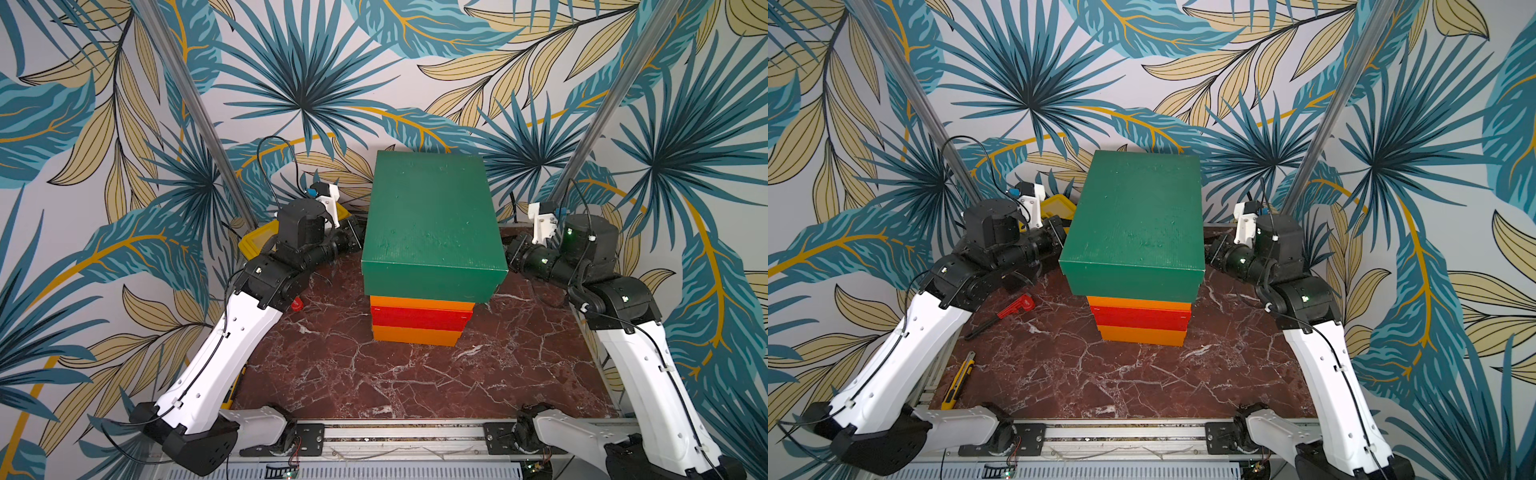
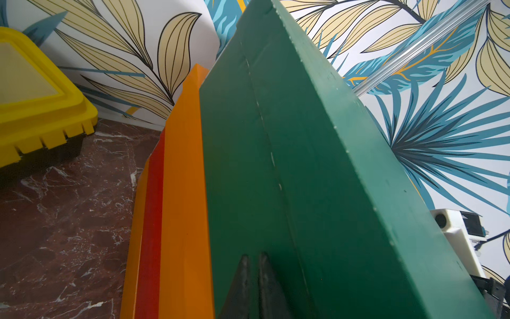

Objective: Stack the shoeboxes
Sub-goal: Adjust the shoebox.

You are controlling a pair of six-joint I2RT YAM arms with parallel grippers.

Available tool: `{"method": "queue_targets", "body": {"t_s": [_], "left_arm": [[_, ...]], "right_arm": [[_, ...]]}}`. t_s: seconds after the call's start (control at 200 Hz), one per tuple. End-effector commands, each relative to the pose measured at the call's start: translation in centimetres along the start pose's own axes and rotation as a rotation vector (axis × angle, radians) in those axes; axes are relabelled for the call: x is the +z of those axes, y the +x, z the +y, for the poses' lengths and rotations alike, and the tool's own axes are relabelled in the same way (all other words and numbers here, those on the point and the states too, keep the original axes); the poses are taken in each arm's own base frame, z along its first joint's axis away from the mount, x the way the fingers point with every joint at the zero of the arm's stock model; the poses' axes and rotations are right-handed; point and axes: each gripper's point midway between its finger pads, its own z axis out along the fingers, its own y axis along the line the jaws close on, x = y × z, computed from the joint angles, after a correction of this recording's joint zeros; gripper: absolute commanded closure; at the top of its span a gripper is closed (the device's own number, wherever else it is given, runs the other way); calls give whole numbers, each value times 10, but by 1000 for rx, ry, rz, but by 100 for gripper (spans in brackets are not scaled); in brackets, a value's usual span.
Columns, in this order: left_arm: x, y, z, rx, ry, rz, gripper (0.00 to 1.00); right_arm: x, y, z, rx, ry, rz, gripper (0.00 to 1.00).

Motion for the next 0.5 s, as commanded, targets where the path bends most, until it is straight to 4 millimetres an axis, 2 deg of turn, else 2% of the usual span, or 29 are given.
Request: {"method": "queue_targets", "body": {"t_s": [0.0,0.335,0.491], "left_arm": [[12,-8,-18,41,67,-1,89],[46,-16,-7,30,45,26,89],[50,-13,0,20,33,36,90]], "right_arm": [[2,-8,27,-42,-104,-11,97],[19,-23,22,-75,-60,-33,97],[23,-29,21,-82,-51,-33,97]]}}
